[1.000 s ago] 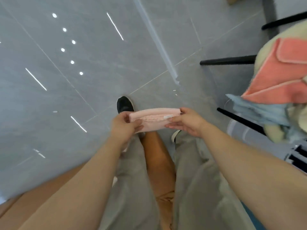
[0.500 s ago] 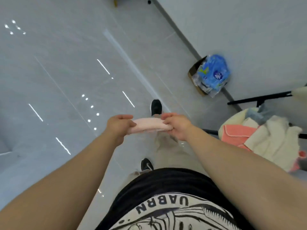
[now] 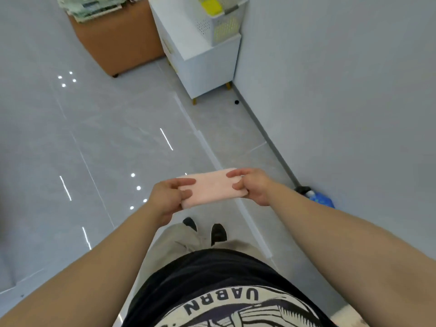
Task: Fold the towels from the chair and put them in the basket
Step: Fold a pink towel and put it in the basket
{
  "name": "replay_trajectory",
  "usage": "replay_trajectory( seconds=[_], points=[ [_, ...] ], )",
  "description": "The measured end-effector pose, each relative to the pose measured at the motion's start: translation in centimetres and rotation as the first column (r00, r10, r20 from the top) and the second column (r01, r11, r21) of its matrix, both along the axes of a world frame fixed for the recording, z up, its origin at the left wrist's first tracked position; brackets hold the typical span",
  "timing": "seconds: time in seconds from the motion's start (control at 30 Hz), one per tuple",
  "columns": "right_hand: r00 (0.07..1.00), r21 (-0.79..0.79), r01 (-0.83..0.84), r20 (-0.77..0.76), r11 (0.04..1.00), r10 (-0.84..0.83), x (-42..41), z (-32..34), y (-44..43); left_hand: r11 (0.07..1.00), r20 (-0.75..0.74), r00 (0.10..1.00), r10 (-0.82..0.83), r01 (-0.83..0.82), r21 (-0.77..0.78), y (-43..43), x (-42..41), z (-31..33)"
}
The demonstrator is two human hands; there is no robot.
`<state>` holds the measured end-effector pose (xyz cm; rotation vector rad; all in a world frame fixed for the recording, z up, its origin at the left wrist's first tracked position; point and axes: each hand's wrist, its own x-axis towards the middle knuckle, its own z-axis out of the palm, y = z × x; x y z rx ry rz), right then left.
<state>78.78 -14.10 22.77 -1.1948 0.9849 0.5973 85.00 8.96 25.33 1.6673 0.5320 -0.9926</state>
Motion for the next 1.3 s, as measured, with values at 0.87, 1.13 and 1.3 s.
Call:
replay_trajectory(
  seconds=[0.87, 1.13, 1.3],
  points=[
    [0.818, -0.802, -0.349, -0.008, 0.486, 0.575, 78.1, -1.9, -32.2, 0.925, 0.442, 0.829, -0.344, 0.216, 0.314, -35.7, 75.3, -5.8],
    [0.499, -0.812, -0.580, -0.423, -0.071, 0.757, 93.4, -15.2, -33.8, 0.878, 0.249, 0.928, -0.277, 0.139, 0.459, -44.6, 87.9, -18.1],
    [0.470, -0.736, -0.677, -0.444, -0.010, 0.763, 95.3, -21.7, -32.5, 0.462, -0.030, 0.711, -0.702, 0.488, 0.741, -44.6, 90.2, -23.1]
  ],
)
